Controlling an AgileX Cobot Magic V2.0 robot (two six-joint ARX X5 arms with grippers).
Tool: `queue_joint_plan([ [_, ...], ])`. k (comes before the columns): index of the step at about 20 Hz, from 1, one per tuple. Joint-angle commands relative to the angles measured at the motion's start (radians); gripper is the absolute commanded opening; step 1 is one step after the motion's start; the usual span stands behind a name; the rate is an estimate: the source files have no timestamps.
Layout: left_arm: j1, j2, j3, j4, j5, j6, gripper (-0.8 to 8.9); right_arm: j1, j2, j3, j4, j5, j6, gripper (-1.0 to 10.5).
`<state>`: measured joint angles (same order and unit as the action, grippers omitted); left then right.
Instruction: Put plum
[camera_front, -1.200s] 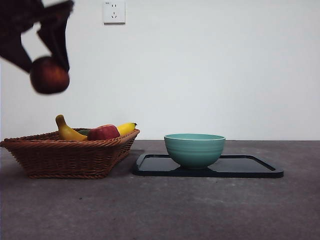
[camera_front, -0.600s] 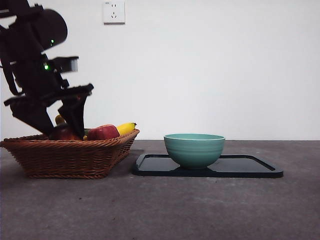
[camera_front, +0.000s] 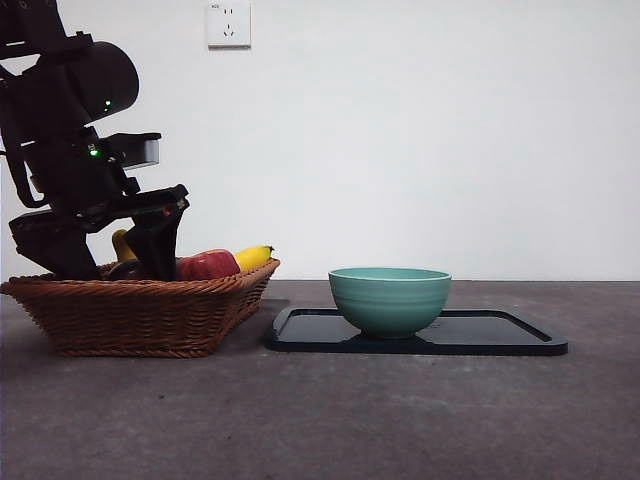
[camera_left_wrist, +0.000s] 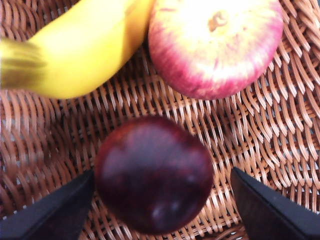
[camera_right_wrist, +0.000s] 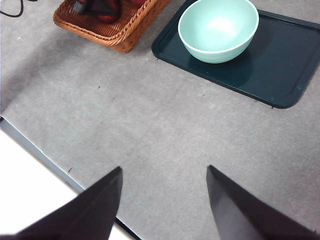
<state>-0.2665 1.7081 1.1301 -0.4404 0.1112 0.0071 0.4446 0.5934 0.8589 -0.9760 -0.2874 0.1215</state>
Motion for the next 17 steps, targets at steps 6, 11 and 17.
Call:
queue_joint_plan([
  [6,-0.004,-0.119,0.025,-0.048,0.005,0.004,4.41,0.005,0.006,0.005,0.01,0.0,0.009,2.7],
  [11,-0.023,-0.306,0.025,-0.185,0.043,0.004,4.38,0.005,0.006,0.005,0.021,0.0,0.01,2.7],
  [17,-0.073,-0.554,0.025,-0.369,0.196,0.0,4.32,0.005,0.012,0.005,0.079,0.0,0.035,2.7],
])
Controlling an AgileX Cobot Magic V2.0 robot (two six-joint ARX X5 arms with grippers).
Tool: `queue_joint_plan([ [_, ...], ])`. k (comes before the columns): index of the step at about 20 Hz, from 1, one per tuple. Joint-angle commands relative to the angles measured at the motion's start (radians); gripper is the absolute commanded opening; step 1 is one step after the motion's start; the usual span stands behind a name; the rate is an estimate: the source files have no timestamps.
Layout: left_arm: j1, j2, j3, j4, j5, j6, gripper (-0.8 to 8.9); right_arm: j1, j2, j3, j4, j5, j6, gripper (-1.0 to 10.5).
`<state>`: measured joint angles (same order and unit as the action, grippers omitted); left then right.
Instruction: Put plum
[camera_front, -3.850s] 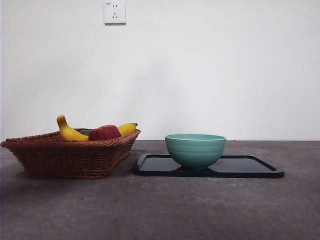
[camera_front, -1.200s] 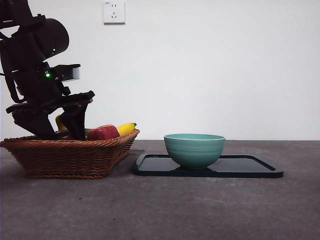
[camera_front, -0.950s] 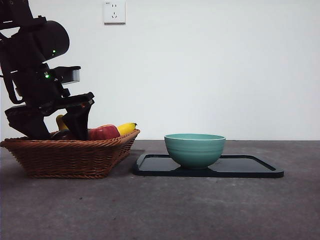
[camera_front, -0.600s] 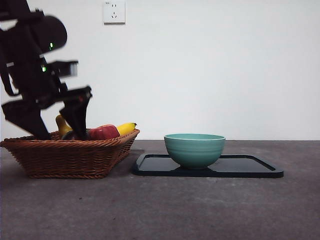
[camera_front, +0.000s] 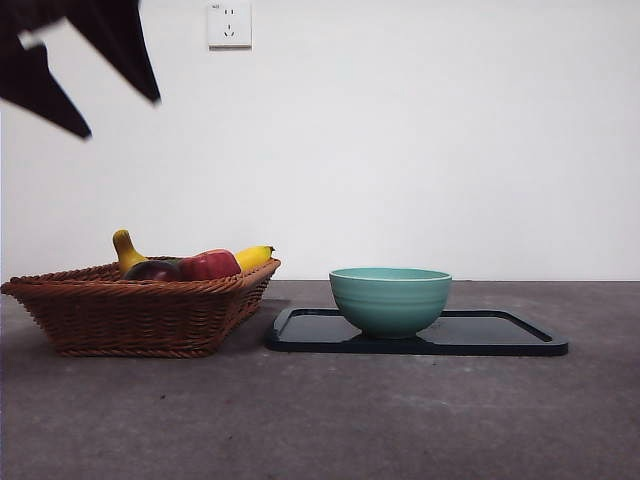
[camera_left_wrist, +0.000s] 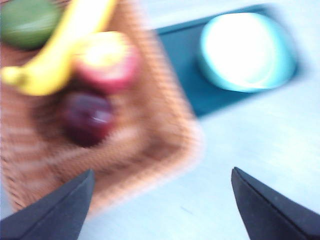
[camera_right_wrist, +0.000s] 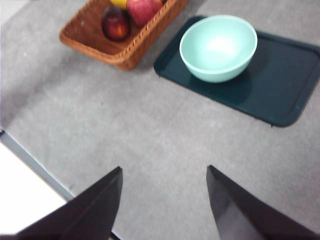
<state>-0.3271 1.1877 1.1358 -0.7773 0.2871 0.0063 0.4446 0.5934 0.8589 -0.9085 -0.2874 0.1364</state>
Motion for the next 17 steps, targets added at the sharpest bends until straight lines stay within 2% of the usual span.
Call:
queue_joint_plan([
  [1,-0.022,-0.072,0.019,-0.067,0.037,0.001,4.32,0.005,0.02,0.005,0.015,0.0,0.028,2.7],
  [7,-0.053,-0.217,0.019,-0.227,0.12,0.011,4.32,0.005,0.057,0.005,0.018,-0.001,0.048,2.7],
  [11,-0.054,-0.236,0.019,-0.332,0.163,0.072,4.32,0.005,0.073,0.005,0.018,-0.001,0.049,2.7],
  [17,-0.054,-0.236,0.019,-0.341,0.201,0.089,4.32,0.005,0.072,0.005,0.018,-0.001,0.066,2.7],
])
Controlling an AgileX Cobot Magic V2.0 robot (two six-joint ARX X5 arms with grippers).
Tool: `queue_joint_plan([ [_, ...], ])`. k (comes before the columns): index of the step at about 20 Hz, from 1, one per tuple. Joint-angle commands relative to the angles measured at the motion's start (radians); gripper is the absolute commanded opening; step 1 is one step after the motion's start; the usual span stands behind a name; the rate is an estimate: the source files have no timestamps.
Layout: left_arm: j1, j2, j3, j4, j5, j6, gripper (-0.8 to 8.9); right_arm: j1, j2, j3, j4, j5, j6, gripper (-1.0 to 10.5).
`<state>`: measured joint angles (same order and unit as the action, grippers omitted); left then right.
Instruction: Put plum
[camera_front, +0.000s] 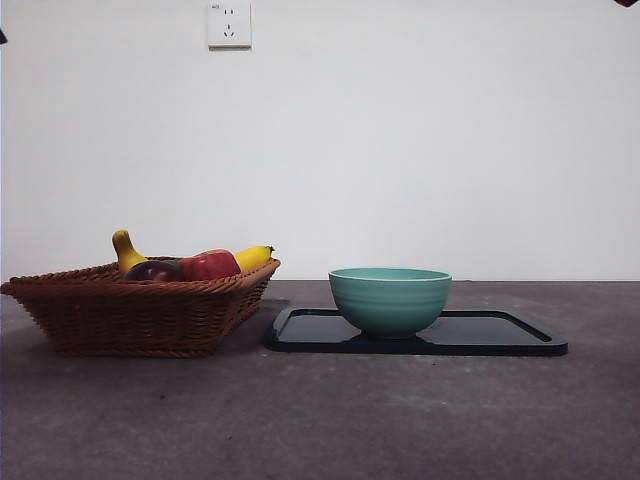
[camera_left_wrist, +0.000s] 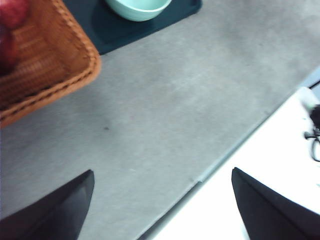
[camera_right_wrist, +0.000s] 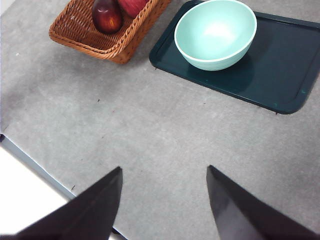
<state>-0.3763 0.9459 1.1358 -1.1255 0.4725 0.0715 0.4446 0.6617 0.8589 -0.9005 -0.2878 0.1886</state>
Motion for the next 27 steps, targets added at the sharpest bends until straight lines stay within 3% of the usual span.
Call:
queue_joint_plan([
  [1,-0.005,0.006,0.019,0.007,0.019,0.026,4.32,0.005,0.004,0.005,0.01,0.0,0.015,2.7],
  [5,-0.005,0.006,0.019,0.007,0.026,0.026,4.32,0.005,0.005,0.005,0.011,0.0,0.025,2.7],
  [9,-0.005,0.006,0.019,0.008,0.091,0.049,4.32,0.005,0.045,0.005,0.07,0.009,0.106,2.7],
  [13,-0.005,0.006,0.019,0.017,0.138,0.052,4.32,0.002,0.179,0.007,0.229,0.02,0.171,2.7],
  [18,-0.005,0.006,0.019,0.022,0.138,0.052,4.32,-0.043,0.46,0.096,0.333,0.06,0.162,2.7],
  [27,-0.005,0.006,0.019,0.023,0.138,0.06,4.32,-0.098,0.889,0.36,0.351,0.086,0.088,2.7],
])
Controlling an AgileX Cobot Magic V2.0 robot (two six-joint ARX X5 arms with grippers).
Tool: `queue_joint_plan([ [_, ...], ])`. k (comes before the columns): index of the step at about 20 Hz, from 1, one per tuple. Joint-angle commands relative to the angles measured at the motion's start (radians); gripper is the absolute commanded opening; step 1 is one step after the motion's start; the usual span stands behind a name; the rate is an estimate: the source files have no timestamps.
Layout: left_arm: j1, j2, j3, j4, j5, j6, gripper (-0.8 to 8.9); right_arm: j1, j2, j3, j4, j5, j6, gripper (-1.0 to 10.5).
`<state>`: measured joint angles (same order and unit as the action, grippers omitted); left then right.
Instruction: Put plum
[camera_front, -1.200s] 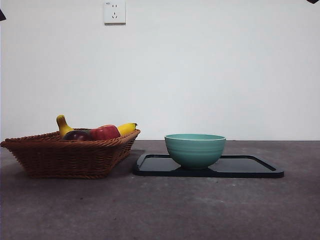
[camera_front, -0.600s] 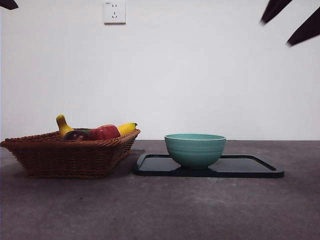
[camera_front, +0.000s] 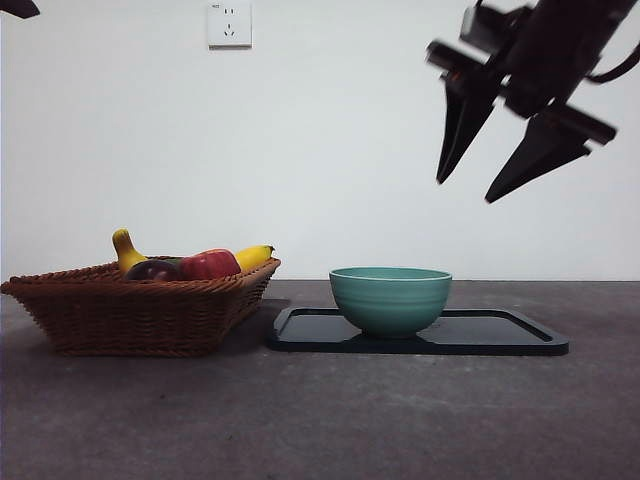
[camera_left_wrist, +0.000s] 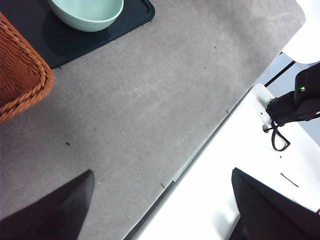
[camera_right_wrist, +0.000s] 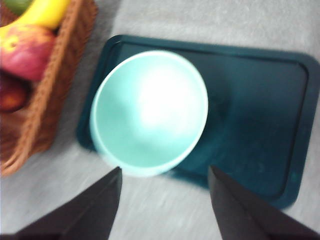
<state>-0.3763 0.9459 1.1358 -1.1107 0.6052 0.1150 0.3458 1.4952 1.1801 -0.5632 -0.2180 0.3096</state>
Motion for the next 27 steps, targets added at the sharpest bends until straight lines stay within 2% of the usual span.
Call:
queue_joint_plan([
  [1,-0.005,0.006,0.019,0.008,0.005,0.016,4.32,-0.002,0.09,0.055,0.025,0.018,-0.036,2.7],
  [10,-0.005,0.006,0.019,0.007,0.005,0.016,4.32,-0.004,0.344,0.093,0.179,0.032,-0.037,2.7],
  [12,-0.005,0.006,0.019,0.007,0.005,0.016,4.32,-0.004,0.369,0.093,0.188,0.039,-0.038,2.2],
  [13,-0.005,0.006,0.019,0.007,0.005,0.016,4.32,-0.004,0.375,0.093,0.194,0.039,-0.04,1.6],
  [16,-0.005,0.005,0.019,0.005,0.005,0.016,4.32,-0.004,0.375,0.093,0.224,0.051,-0.041,0.1],
  [21,-0.005,0.004,0.019,0.004,0.005,0.016,4.32,-0.004,0.356,0.109,0.221,0.062,-0.04,0.1],
  [25,-0.005,0.001,0.019,0.003,0.005,0.016,4.32,-0.003,0.238,0.116,0.208,0.062,-0.041,0.1],
  [27,-0.005,0.001,0.019,0.003,0.005,0.016,4.32,-0.002,0.161,0.116,0.149,0.06,-0.059,0.1],
])
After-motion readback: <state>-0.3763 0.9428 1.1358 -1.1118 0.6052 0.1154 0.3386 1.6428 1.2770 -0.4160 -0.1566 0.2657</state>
